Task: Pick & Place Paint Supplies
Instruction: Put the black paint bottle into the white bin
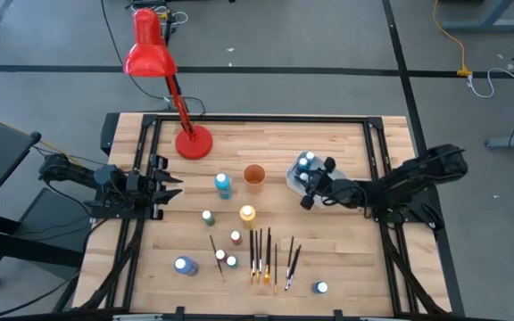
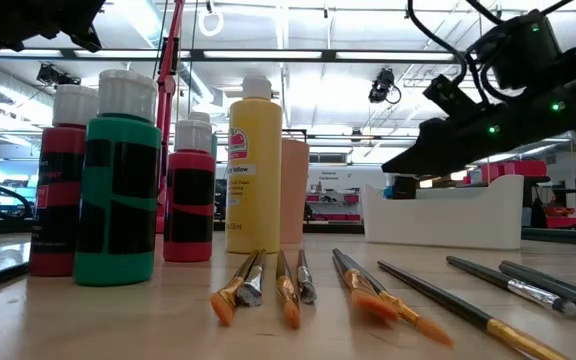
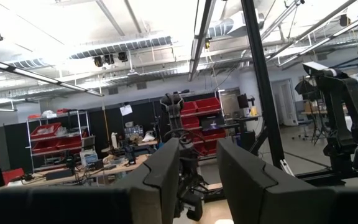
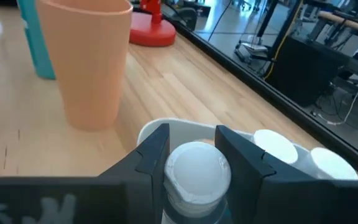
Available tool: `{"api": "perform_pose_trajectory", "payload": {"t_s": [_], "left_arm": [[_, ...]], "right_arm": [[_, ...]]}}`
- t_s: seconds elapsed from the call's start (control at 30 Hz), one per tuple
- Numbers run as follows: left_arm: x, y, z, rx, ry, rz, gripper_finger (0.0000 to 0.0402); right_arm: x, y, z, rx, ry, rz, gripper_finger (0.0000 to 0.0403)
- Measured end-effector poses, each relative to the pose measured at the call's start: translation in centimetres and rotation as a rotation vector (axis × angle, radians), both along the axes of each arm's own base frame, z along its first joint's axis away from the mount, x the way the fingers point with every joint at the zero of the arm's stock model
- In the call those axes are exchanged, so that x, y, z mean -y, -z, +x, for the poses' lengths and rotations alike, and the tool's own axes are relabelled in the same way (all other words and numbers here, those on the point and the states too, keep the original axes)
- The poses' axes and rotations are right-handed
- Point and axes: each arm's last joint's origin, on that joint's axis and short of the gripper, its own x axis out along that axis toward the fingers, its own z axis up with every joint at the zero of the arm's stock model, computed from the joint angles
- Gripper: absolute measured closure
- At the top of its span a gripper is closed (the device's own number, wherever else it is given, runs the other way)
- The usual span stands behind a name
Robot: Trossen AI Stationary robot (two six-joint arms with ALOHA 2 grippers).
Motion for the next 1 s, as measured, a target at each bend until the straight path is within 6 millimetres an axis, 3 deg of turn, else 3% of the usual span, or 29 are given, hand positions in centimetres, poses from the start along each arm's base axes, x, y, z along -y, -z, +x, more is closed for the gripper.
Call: {"api": "perform_pose_trajectory", "payload": {"t_s": [0.33, 1.0], "left_arm": [[0.0, 0.0, 0.0, 0.001, -0.007, 0.015, 0.0286], [0.0, 0.0, 0.0, 0.001, -0.008, 0.017, 0.0286]], "right_arm": [[1.2, 0.8, 0.4, -0.027, -0.044, 0.005, 0.0284], [1.6, 0.2, 0.5, 0.034, -0.045, 0.001, 0.0241]]}}
